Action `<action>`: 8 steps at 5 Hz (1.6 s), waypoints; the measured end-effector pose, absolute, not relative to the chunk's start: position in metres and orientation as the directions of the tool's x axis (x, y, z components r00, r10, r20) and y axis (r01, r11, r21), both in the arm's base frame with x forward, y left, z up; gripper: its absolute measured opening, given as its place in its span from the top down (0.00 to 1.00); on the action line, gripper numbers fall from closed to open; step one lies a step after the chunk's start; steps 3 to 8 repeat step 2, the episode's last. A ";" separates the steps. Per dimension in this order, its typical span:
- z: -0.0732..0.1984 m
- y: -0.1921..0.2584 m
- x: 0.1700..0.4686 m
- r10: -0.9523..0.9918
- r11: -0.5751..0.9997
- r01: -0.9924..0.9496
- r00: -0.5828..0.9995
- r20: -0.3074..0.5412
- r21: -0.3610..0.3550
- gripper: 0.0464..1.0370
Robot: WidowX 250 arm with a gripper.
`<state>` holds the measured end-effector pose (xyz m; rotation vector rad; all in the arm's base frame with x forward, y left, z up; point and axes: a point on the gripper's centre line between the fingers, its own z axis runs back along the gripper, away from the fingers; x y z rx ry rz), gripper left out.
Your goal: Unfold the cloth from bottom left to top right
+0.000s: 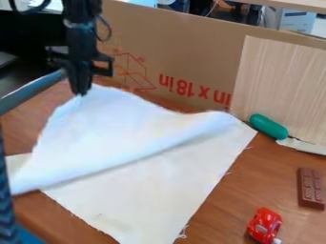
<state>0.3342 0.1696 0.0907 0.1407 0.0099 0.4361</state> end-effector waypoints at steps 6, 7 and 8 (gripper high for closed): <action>0.096 0.227 0.388 0.563 0.813 -0.561 0.826 0.035 0.158 0.97; 0.096 0.227 0.388 0.563 0.813 -0.561 0.826 0.035 0.158 0.97; 0.096 0.227 0.388 0.563 0.813 -0.561 0.826 0.035 0.158 0.97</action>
